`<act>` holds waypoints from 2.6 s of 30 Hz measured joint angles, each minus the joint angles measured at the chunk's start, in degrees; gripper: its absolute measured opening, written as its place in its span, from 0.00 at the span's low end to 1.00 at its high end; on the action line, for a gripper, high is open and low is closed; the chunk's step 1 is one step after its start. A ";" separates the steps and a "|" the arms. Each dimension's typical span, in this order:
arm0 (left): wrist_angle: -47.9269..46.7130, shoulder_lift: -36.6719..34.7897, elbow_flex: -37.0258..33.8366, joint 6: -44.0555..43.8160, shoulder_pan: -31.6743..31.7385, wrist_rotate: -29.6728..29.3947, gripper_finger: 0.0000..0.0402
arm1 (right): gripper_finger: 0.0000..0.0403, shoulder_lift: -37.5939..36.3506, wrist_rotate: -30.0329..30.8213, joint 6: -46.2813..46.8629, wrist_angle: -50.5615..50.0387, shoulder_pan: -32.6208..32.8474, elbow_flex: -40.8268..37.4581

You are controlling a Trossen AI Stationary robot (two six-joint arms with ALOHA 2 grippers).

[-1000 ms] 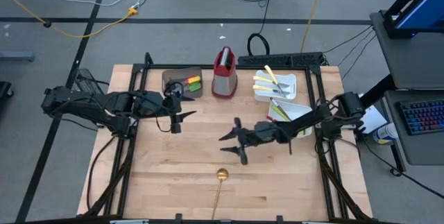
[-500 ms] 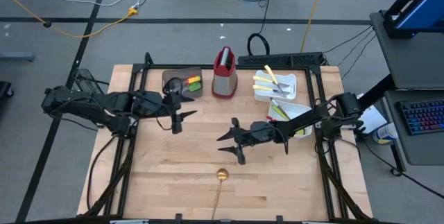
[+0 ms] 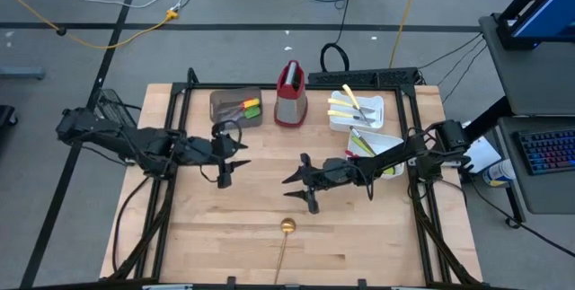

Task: Pick & Place Kitchen Items
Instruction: Put the gold serving spoon into the bottom white bin

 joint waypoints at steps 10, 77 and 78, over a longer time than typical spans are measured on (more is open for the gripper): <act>14.19 -0.02 -11.36 -7.76 -8.06 -9.31 0.50 | 0.42 0.00 0.09 0.78 -2.53 0.00 -0.02; 29.96 -0.02 -20.60 -11.24 -14.96 -8.66 0.50 | 0.05 16.93 -13.84 19.31 -17.01 4.30 10.99; 29.96 -0.02 -20.60 -11.24 -14.96 -8.66 0.50 | 0.03 16.90 -13.98 19.13 -17.10 3.98 10.97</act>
